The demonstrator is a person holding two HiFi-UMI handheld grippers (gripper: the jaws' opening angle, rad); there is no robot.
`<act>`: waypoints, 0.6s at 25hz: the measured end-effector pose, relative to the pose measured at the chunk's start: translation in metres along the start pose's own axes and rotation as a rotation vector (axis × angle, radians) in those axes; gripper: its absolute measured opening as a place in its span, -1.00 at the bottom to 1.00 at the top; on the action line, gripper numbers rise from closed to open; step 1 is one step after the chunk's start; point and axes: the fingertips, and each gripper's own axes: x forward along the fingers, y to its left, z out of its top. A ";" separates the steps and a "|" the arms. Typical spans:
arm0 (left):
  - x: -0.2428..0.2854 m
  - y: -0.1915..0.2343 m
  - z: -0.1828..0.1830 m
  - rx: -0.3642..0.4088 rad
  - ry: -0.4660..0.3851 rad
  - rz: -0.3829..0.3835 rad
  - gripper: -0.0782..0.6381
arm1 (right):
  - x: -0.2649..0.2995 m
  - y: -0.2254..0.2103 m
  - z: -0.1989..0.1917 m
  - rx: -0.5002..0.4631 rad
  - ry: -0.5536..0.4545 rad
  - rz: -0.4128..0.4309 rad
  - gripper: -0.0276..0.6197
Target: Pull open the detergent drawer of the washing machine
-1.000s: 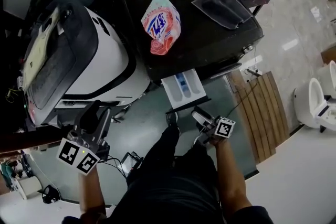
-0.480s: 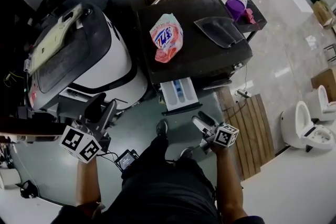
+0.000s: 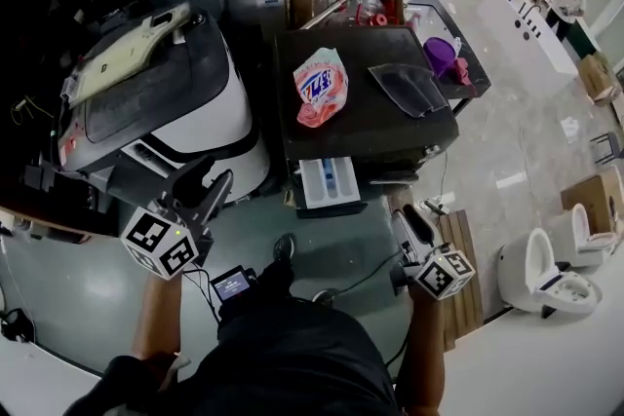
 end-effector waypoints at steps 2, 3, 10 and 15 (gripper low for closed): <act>0.000 -0.006 0.002 0.001 -0.003 -0.005 -0.28 | -0.012 0.015 0.025 -0.074 -0.015 -0.025 -0.46; 0.000 -0.007 0.003 0.003 -0.005 -0.009 -0.28 | -0.017 0.025 0.038 -0.105 -0.025 -0.031 -0.46; -0.001 -0.021 0.000 0.000 -0.017 -0.033 -0.28 | -0.045 0.074 0.107 -0.405 -0.015 -0.143 -0.46; -0.002 -0.030 -0.002 0.012 -0.017 -0.040 -0.28 | -0.062 0.103 0.150 -0.578 -0.059 -0.224 -0.46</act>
